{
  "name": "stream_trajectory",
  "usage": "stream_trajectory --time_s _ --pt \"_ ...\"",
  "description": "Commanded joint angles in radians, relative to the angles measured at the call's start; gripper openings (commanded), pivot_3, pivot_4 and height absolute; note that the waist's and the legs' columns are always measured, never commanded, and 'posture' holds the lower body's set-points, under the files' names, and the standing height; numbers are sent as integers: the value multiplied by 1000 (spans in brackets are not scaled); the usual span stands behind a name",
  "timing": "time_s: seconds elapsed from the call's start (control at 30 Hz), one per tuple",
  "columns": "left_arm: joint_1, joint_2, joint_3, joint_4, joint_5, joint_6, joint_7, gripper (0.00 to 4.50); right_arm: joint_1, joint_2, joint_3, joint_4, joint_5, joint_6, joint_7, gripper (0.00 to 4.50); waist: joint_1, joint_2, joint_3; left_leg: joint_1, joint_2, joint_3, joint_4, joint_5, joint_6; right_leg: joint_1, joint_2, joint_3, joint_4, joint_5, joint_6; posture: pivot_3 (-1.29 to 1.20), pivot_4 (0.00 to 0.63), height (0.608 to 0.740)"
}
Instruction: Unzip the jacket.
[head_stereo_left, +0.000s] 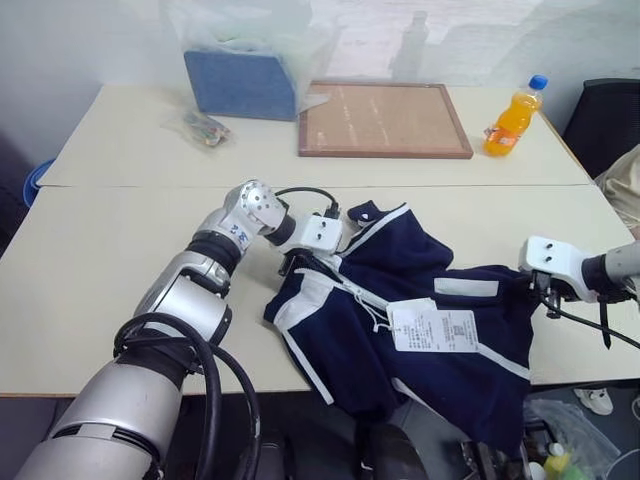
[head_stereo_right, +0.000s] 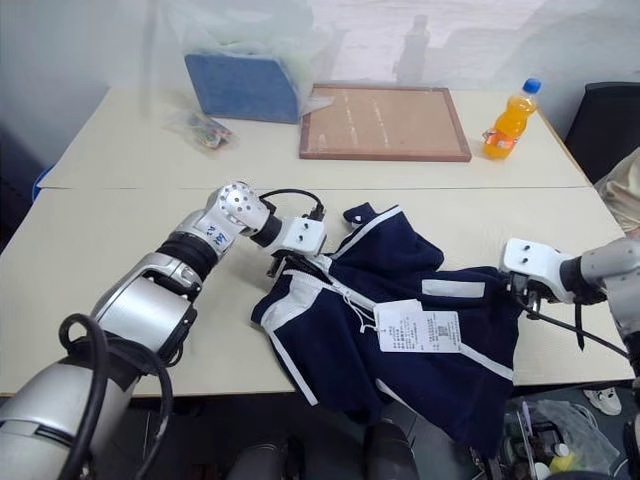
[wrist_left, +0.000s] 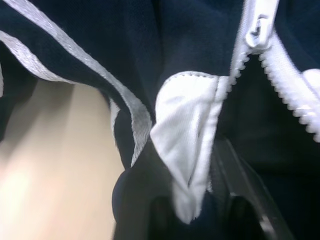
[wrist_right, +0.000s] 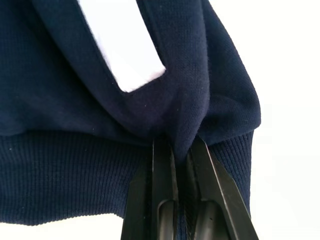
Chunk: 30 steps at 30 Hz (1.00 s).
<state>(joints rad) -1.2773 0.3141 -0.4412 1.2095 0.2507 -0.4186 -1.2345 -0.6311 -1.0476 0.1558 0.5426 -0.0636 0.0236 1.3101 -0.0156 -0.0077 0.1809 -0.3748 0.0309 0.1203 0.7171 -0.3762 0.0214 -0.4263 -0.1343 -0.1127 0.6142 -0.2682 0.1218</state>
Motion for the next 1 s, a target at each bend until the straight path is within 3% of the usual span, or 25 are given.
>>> stream_trajectory --time_s 0.03,0.27,0.67,0.8,1.0 --pt "33 48 23 -21 8 41 -14 356 -74 37 27 55 -50 -36 -36 0 -8 0 0 0 0 0 0 0 0 0 0 0 0 0 0 0 150 740" --pt "141 158 114 -198 -55 188 -57 356 -222 157 54 96 -113 -50 -134 0 -38 1 0 2 1 1 -2 1 -2 -2 0 0 5 -1 -2 0 150 740" --pt "511 425 317 -768 -138 648 85 356 -497 328 174 414 -289 -219 -344 0 -51 2 0 3 3 0 -2 1 -3 -4 0 1 8 -2 -4 0 150 740" --pt "589 465 368 -879 -171 764 137 356 -546 365 194 509 -316 -280 -393 0 -54 2 0 3 3 -1 -3 2 -3 -4 0 1 8 -2 -4 0 150 740" --pt "633 445 337 -943 -200 766 150 356 -545 380 207 571 -324 -340 -371 0 -45 3 0 3 2 0 -2 2 -3 -3 -1 1 8 -3 -4 0 150 740"
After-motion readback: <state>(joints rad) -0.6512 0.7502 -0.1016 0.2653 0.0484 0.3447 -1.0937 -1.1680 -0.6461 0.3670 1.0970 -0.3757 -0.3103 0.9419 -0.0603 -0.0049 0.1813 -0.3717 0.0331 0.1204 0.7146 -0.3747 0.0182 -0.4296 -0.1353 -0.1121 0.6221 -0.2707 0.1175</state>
